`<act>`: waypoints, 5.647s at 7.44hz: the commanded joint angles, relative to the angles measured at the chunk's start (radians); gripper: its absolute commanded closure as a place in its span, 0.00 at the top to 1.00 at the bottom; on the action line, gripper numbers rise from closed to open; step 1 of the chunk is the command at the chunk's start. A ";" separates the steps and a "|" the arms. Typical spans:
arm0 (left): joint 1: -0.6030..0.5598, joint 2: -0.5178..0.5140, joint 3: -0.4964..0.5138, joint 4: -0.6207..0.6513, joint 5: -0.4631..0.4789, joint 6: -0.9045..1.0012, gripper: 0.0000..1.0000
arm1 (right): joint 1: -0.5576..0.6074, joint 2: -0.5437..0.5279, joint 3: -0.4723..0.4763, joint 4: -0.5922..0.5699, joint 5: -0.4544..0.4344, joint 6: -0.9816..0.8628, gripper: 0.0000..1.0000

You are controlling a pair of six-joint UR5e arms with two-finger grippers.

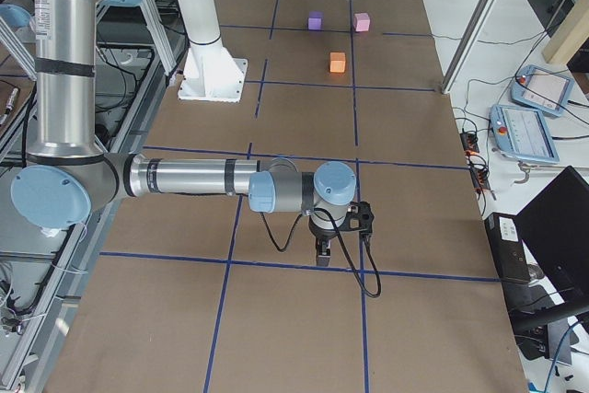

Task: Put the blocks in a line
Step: 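Move the left gripper over the orange cube, then lower the left gripper and close it on the orange cube, then carry the orange cube toward the gap between the pink and purple cubes, then lower the orange cube between the pink and purple cubes and release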

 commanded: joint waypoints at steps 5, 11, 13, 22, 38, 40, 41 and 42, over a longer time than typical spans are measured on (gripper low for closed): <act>0.216 -0.162 0.083 0.021 0.194 -0.213 1.00 | -0.001 0.000 0.000 0.000 0.001 0.000 1.00; 0.314 -0.256 0.352 -0.135 0.254 -0.372 1.00 | -0.001 0.000 0.000 0.000 0.001 0.000 1.00; 0.315 -0.256 0.366 -0.153 0.261 -0.372 1.00 | -0.001 0.000 0.000 0.000 0.001 0.000 1.00; 0.342 -0.260 0.430 -0.239 0.303 -0.401 0.03 | 0.000 0.000 0.000 0.000 0.001 0.000 1.00; 0.104 0.281 0.091 -0.414 0.205 -0.142 0.00 | 0.000 0.000 0.000 0.000 0.001 0.000 1.00; 0.103 0.280 0.101 -0.413 0.206 -0.113 0.00 | 0.000 0.000 0.000 0.000 0.001 0.000 1.00; 0.104 0.281 0.110 -0.413 0.208 -0.105 0.00 | 0.000 0.000 0.000 0.000 0.001 0.000 1.00; 0.103 0.281 0.128 -0.414 0.206 -0.089 0.00 | 0.000 0.000 0.000 0.000 0.001 0.000 1.00</act>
